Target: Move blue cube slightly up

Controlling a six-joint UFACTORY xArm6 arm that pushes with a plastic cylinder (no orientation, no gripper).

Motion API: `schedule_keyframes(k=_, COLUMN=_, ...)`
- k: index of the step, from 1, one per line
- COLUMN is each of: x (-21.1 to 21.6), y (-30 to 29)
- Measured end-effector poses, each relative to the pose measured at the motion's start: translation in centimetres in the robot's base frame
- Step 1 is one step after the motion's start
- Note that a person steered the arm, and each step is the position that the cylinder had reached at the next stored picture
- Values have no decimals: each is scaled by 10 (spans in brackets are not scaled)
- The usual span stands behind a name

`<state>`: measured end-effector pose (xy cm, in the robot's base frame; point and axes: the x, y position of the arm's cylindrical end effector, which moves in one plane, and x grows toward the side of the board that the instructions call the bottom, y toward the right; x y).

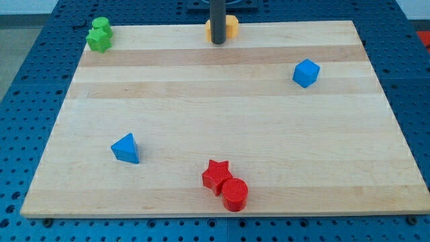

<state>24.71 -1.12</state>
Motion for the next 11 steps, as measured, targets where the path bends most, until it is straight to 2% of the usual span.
schedule_keyframes(k=2, x=100, y=22)
schedule_keyframes(k=3, x=138, y=59)
schedule_keyframes(k=4, x=152, y=99)
schedule_keyframes(k=6, x=147, y=154)
schedule_keyframes(k=9, x=139, y=173)
schedule_keyframes(k=10, x=132, y=193)
schedule_keyframes(k=11, x=106, y=204)
